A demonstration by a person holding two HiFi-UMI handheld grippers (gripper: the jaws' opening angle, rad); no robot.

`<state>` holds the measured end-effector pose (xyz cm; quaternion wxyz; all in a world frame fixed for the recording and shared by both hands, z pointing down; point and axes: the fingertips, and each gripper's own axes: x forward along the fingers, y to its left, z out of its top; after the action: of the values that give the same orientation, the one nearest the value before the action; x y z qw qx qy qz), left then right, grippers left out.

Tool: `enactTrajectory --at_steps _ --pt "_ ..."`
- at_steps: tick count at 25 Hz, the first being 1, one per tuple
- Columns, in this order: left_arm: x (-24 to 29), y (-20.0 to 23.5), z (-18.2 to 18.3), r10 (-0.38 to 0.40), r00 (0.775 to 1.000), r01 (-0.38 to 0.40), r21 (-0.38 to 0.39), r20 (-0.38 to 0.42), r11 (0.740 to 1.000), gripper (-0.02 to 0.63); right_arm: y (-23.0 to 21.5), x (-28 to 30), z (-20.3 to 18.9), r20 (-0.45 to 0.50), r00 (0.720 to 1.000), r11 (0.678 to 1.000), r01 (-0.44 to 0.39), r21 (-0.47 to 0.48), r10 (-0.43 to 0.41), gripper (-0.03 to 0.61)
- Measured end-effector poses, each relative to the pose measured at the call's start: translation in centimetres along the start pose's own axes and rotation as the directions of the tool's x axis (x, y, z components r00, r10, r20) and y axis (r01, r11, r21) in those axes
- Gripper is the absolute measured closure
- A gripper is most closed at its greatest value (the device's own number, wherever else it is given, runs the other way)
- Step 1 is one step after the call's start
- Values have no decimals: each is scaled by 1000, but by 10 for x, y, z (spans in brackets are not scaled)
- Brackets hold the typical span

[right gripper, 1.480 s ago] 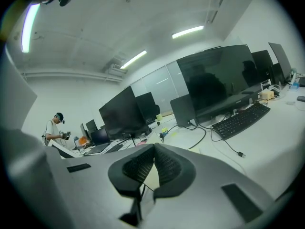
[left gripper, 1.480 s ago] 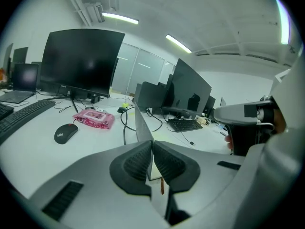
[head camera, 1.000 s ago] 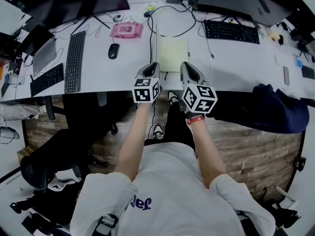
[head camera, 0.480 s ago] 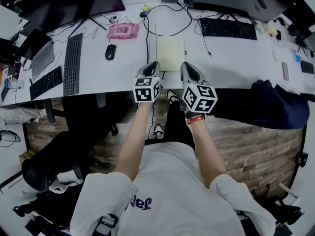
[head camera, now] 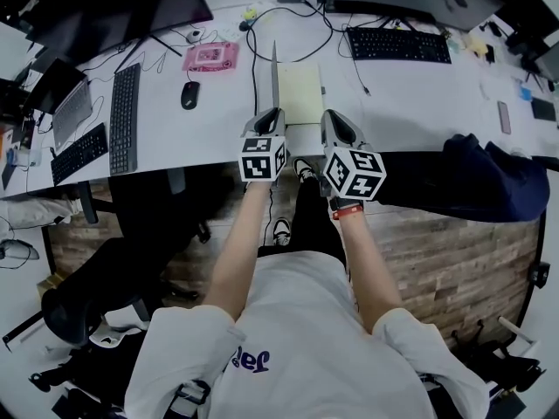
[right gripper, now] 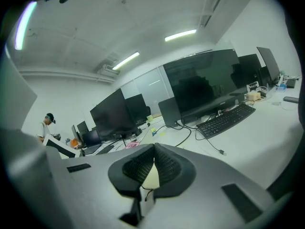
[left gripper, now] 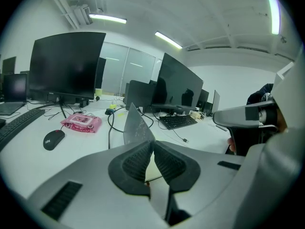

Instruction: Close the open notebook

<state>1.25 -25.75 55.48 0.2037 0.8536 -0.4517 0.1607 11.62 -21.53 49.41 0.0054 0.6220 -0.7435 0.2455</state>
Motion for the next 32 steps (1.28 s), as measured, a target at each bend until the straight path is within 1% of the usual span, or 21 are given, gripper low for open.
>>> enactTrajectory --at_steps 8,27,32 --pt "5 -10 -2 -16 1000 17 11 -8 1000 572 -8 -4 -2 1 1000 1000 13 9 -13 565" --pt "27 -36 -11 -51 998 54 70 -42 996 557 -34 -10 -8 0 998 997 63 34 -63 565" --pt "31 -41 -14 -50 998 54 89 -44 995 557 -40 -12 -10 0 997 997 74 39 -74 565"
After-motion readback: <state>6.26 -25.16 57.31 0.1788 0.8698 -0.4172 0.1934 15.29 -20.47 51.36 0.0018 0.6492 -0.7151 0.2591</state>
